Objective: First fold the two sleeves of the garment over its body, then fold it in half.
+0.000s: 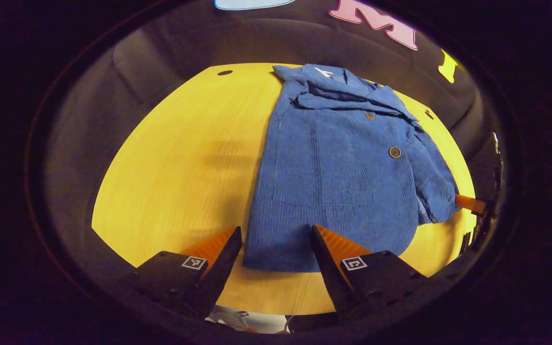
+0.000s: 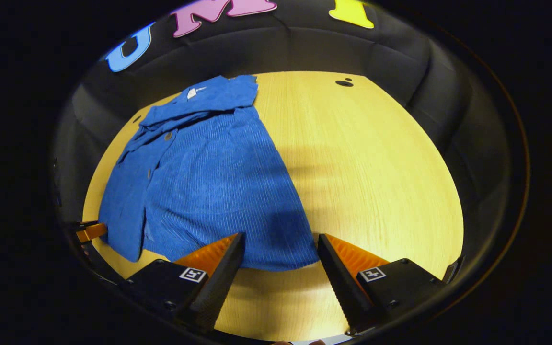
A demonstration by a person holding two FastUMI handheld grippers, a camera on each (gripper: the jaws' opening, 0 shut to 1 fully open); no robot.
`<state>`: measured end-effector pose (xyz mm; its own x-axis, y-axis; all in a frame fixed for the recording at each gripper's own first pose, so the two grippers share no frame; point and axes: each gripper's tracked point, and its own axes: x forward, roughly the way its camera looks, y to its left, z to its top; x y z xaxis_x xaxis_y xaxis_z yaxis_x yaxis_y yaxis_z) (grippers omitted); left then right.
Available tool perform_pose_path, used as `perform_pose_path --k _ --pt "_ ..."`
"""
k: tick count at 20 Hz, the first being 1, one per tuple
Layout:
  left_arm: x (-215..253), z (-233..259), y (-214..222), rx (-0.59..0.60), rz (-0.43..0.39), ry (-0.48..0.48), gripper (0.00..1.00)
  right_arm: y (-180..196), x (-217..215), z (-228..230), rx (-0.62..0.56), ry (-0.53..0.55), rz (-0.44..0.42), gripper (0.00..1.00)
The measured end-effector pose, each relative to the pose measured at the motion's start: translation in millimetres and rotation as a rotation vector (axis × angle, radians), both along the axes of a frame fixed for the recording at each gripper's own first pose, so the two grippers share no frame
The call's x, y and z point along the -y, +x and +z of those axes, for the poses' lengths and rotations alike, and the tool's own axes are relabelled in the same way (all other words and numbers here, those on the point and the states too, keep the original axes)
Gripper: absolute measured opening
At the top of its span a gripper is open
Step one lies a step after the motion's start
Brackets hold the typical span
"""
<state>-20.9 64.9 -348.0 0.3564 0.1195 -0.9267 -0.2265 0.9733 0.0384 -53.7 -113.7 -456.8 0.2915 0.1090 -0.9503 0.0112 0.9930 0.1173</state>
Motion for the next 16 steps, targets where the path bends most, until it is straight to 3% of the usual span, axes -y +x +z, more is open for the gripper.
perform_pose_path --k 1,2,4,5,6,7,9,10,11,12,16 --pt "2.0 -1.8 1.6 0.005 -0.025 0.001 0.86 3.1 -3.3 -2.5 0.026 0.002 0.014 0.90" --pt "4.0 -2.4 2.5 0.005 -0.038 0.004 0.84 -3.4 -4.8 -2.1 0.011 -0.011 0.039 0.99" --pt "8.7 -0.7 5.2 -0.002 -0.048 -0.009 0.79 -2.5 -4.0 -3.5 0.017 -0.014 0.037 1.00" --pt "11.9 -3.1 7.8 -0.004 -0.054 -0.015 0.66 -0.8 -1.6 -2.0 0.017 -0.015 0.033 0.98" --pt "13.7 -5.4 10.0 0.001 -0.050 -0.019 0.58 -0.9 -2.6 -2.8 0.008 -0.007 0.030 0.90" --pt "16.0 -4.9 11.5 0.012 -0.036 -0.028 0.34 -0.9 -6.2 -4.4 0.003 0.011 0.020 0.86" --pt "24.3 -5.0 13.4 0.031 -0.013 -0.051 0.09 3.6 -10.6 -2.3 0.006 0.030 0.006 0.35" --pt "28.8 -6.2 13.9 0.043 -0.014 -0.066 0.08 3.0 -11.9 -6.0 0.010 0.031 0.016 0.09" --pt "34.8 -5.1 13.6 0.050 -0.024 -0.091 0.01 3.8 -15.5 -4.9 0.022 0.051 0.039 0.11" --pt "40.1 -4.8 14.0 0.054 -0.038 -0.110 0.01 1.9 -19.0 -5.0 0.021 0.064 0.057 0.06" --pt "46.4 0.7 16.0 0.064 -0.045 -0.133 0.00 2.6 -35.3 6.0 0.009 0.138 -0.008 0.05"
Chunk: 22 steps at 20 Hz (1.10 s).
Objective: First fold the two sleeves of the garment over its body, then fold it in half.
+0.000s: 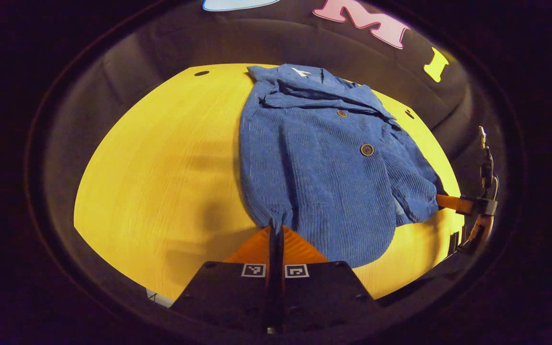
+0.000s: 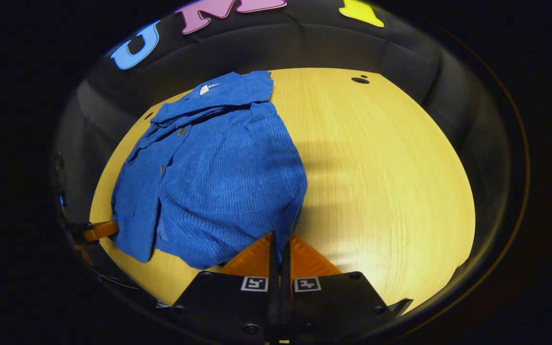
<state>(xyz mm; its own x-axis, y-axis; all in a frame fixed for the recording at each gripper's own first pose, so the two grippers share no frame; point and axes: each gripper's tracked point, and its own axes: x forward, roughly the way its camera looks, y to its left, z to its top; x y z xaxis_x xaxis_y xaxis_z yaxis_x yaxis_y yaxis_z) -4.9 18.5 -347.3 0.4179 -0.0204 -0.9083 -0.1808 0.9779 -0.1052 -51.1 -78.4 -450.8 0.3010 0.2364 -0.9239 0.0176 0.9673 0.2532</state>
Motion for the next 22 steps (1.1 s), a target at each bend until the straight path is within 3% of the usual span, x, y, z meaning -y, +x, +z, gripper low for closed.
perform_pose_path --k 5,11,12,13,16,22 --pt "13.0 57.9 33.8 0.145 0.024 -0.094 0.00 43.8 -38.2 46.5 0.086 0.098 0.002 0.05" --pt "-9.2 143.8 136.9 0.318 0.010 -0.124 0.00 164.2 -76.7 107.5 0.226 0.227 -0.020 0.04" --pt "-13.7 152.9 156.7 0.342 0.003 -0.122 0.00 186.1 -80.4 115.7 0.255 0.240 -0.023 0.00" --pt "-19.9 163.2 174.9 0.364 -0.005 -0.115 0.00 209.5 -83.3 122.7 0.281 0.242 -0.017 0.04" --pt "-36.9 189.4 235.8 0.435 -0.051 -0.063 0.00 271.2 -88.7 130.9 0.357 0.234 -0.016 0.05" --pt "-73.2 192.9 370.5 0.550 -0.123 0.095 0.00 395.4 -83.9 98.4 0.450 0.179 -0.058 0.04"
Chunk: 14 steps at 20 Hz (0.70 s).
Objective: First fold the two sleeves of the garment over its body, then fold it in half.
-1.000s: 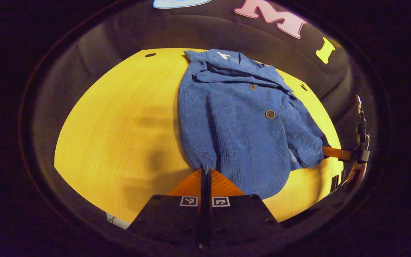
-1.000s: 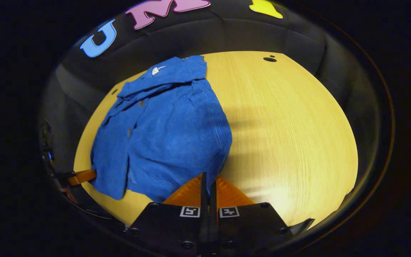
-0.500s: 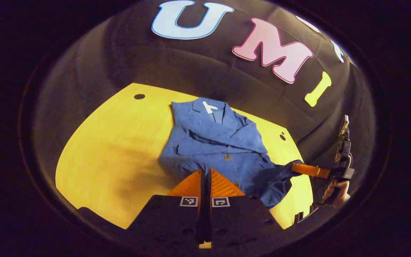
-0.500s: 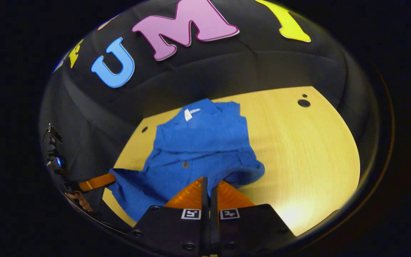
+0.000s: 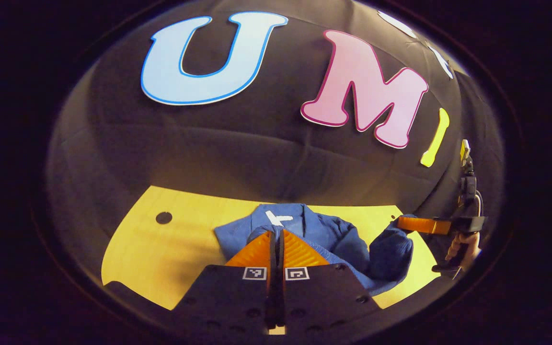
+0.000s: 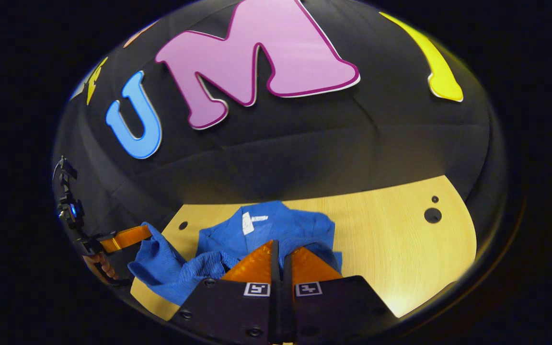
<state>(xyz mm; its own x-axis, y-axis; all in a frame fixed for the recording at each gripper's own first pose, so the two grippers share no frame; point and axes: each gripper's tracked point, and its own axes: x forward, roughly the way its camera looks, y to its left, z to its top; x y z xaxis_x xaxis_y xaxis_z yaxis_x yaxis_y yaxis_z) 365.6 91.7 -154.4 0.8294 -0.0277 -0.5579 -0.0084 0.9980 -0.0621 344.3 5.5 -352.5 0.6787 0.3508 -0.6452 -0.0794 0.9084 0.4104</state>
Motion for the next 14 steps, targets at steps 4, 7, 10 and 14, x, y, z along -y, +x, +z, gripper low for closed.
perform_pose_path --k 4,7,10,14 --pt "-39.1 -32.6 86.1 0.096 0.056 0.061 0.00 72.0 12.7 -58.0 0.021 -0.023 -0.100 0.04" --pt "-70.9 -64.0 127.9 0.170 0.107 0.067 0.00 100.4 28.8 -109.4 0.006 -0.079 -0.177 0.04" --pt "-76.4 -93.3 131.1 0.140 0.096 0.089 0.02 106.4 34.9 -147.1 -0.002 -0.138 -0.219 0.07" --pt "-63.7 -108.6 140.9 0.112 0.093 0.115 0.61 98.5 35.2 -157.8 0.041 -0.252 -0.199 0.28"
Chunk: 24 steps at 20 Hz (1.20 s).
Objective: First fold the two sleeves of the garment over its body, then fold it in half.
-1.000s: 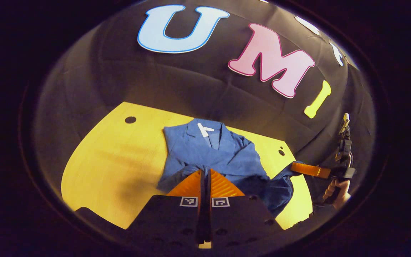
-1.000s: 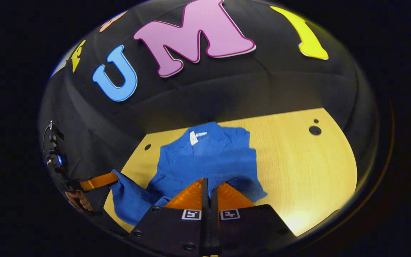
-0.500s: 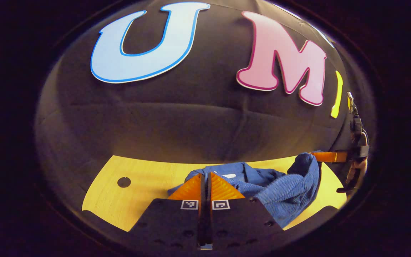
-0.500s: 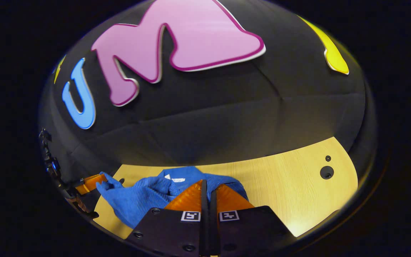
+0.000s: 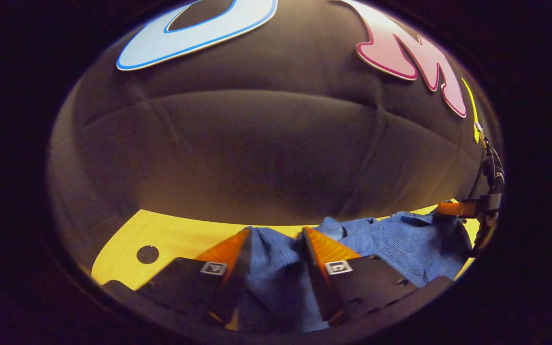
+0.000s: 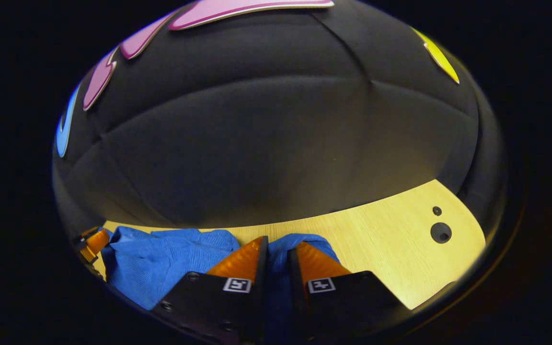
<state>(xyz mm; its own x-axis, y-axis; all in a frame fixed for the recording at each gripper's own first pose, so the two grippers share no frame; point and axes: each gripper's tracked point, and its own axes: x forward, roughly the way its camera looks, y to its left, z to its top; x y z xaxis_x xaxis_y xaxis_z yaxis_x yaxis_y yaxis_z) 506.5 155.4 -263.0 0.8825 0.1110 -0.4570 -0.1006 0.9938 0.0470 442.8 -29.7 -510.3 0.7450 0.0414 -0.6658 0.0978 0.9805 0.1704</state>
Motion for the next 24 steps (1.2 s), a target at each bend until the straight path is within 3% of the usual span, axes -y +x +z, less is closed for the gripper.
perform_pose_path --k 1,4,9,11,13,16,19,24 --pt "-1.1 8.6 -2.7 0.026 0.024 0.025 0.88 -2.2 -2.6 5.3 0.018 -0.021 0.019 0.45" --pt "8.0 37.8 -21.2 0.125 0.032 0.035 0.88 -17.6 5.1 30.9 0.098 -0.107 -0.004 0.97" --pt "48.7 116.5 -102.7 0.300 -0.065 0.006 0.87 -59.1 6.5 140.7 0.401 -0.035 -0.122 1.00" --pt "64.6 160.6 -148.9 0.406 -0.116 -0.009 0.87 -91.3 0.2 191.0 0.494 -0.020 -0.122 0.98" --pt "70.2 206.6 -197.3 0.567 -0.122 -0.019 0.85 -127.0 6.1 222.9 0.519 -0.075 -0.166 0.97" --pt "68.2 239.9 -275.1 0.673 -0.117 -0.012 0.84 -179.5 3.3 278.1 0.560 -0.082 -0.146 0.97" --pt "63.7 250.3 -343.2 0.633 -0.044 0.006 0.84 -242.7 -1.7 330.9 0.645 -0.139 -0.107 0.97" --pt "71.8 242.5 -471.4 0.583 -0.008 -0.124 0.81 -357.1 -25.0 390.9 0.675 -0.179 0.004 0.98"
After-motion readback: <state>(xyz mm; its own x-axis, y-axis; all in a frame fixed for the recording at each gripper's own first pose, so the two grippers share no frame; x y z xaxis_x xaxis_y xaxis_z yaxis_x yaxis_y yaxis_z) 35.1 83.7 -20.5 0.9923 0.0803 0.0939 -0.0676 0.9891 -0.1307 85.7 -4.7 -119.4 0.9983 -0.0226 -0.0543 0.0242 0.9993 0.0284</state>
